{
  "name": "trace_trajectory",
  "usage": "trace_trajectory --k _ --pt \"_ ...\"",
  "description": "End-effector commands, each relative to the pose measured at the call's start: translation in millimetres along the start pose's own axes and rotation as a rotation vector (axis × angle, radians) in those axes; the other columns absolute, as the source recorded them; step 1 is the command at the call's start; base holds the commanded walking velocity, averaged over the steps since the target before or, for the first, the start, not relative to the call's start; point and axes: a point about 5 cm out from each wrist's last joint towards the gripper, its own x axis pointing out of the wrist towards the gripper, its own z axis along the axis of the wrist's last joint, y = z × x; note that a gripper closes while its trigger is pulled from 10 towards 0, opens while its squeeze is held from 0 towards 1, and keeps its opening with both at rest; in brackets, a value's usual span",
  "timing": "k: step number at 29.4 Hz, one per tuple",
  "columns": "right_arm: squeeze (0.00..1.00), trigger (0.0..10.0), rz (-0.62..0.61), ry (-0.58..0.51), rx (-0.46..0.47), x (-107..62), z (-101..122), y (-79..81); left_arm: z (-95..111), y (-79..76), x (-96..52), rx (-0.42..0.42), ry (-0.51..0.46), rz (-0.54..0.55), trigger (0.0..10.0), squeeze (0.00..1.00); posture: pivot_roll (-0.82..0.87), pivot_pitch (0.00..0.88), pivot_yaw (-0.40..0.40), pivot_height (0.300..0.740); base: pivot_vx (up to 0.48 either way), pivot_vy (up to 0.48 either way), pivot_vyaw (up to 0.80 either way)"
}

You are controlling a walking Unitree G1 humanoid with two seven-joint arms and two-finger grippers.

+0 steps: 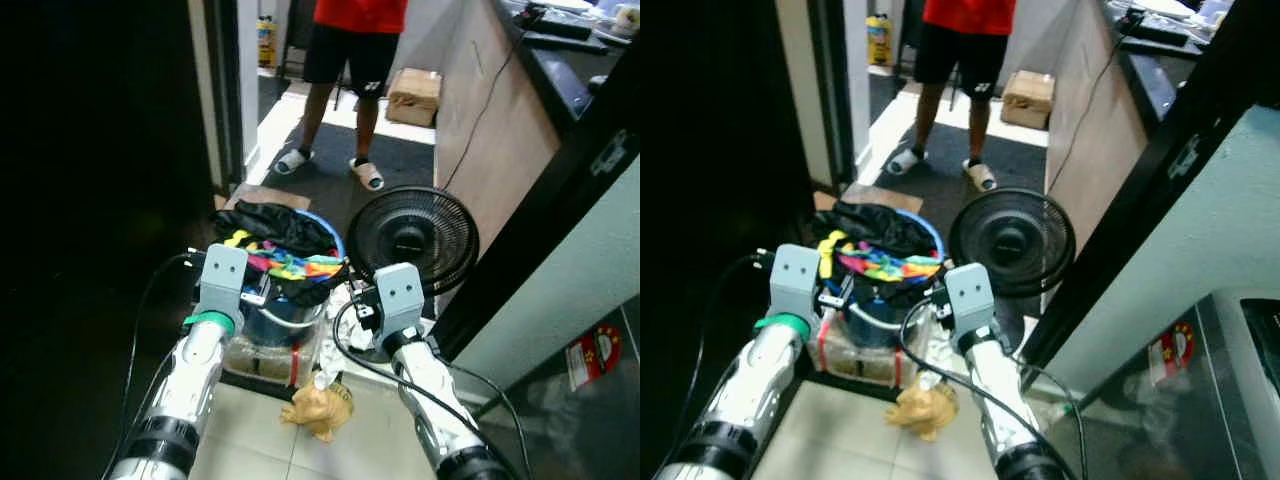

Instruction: Clothes washing

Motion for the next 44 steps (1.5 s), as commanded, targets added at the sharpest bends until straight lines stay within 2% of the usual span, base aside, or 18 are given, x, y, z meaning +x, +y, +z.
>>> trace_trajectory --k 1,44 --pt "0.0 10.0 -0.009 0.015 0.005 -1.6 -3.2 -0.5 -3.2 -1.8 -1.1 0.005 0.009 -0.01 10.0 0.0 0.04 0.0 0.01 0.74 0.266 0.0 0.0" --pt "0.0 10.0 -0.019 0.02 0.01 -4.2 -4.9 -0.4 -2.6 -4.1 -1.1 0.005 0.009 -0.024 10.0 0.0 0.03 0.0 0.021 0.74 0.354 0.0 0.0"
